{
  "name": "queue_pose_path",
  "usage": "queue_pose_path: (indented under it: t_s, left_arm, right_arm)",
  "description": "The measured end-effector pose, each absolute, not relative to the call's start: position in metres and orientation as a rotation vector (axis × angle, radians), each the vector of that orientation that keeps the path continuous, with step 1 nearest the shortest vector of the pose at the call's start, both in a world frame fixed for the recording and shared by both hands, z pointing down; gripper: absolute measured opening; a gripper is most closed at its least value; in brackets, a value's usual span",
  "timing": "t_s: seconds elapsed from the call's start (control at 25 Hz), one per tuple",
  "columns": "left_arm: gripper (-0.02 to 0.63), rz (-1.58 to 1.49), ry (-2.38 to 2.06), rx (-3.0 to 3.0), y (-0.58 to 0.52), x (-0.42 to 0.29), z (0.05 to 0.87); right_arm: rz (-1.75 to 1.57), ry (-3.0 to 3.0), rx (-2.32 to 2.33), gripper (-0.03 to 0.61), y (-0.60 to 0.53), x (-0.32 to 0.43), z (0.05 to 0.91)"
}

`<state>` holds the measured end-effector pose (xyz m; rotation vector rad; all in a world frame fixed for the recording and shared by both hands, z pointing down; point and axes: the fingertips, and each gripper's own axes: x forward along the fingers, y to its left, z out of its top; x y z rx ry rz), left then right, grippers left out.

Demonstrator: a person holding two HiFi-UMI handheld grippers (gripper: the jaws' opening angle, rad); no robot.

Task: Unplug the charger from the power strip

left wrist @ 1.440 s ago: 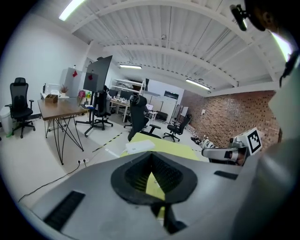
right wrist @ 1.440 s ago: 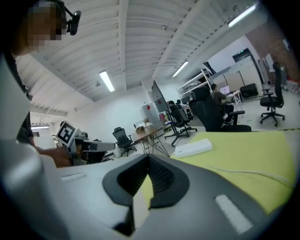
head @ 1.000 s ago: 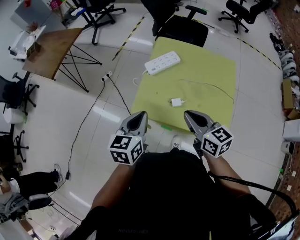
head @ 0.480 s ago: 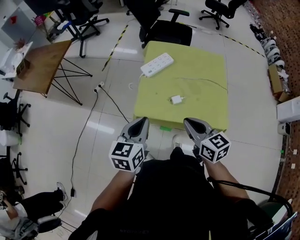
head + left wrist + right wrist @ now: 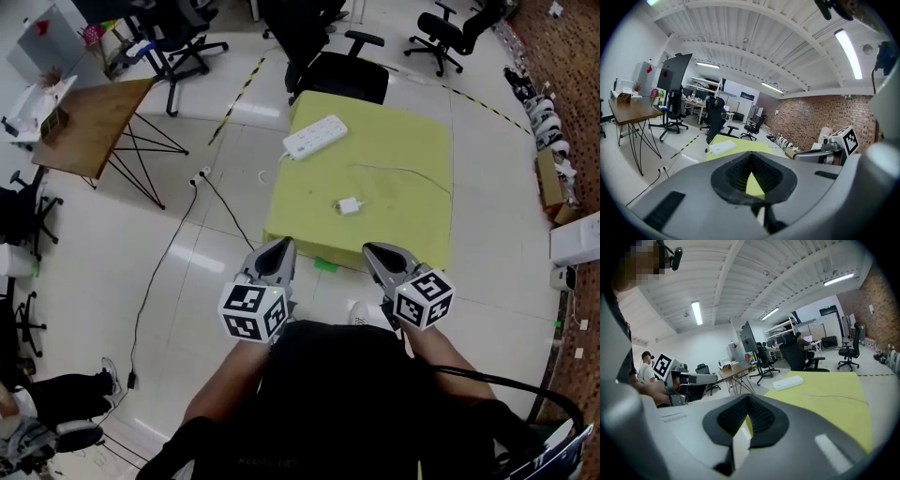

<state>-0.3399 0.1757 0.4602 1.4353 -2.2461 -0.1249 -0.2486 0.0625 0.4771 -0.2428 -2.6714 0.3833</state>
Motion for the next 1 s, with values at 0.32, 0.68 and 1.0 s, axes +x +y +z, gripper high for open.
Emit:
queue_pose_path:
  t_s: [0.32,0.68,1.0]
  left_arm:
    - [0.005,-0.158,-2.3,1.373,0.159,-0.321,0.462]
    - [0.005,-0.083,-2.283,1.385,0.151,-0.31,0.461]
    - [0.005,-0.031,-2.248,1.443,0.149,-0.313,0.467]
  right_arm:
    - [0.338,-2.657,-0.34,0.002,0.048,-0.236,0.481]
    - [0.393,-2.675,-0.336,0.002,0.039,-0.231,0.484]
    - [0.414,-2.697,-0.326,0.002,0.05,-0.233,0.482]
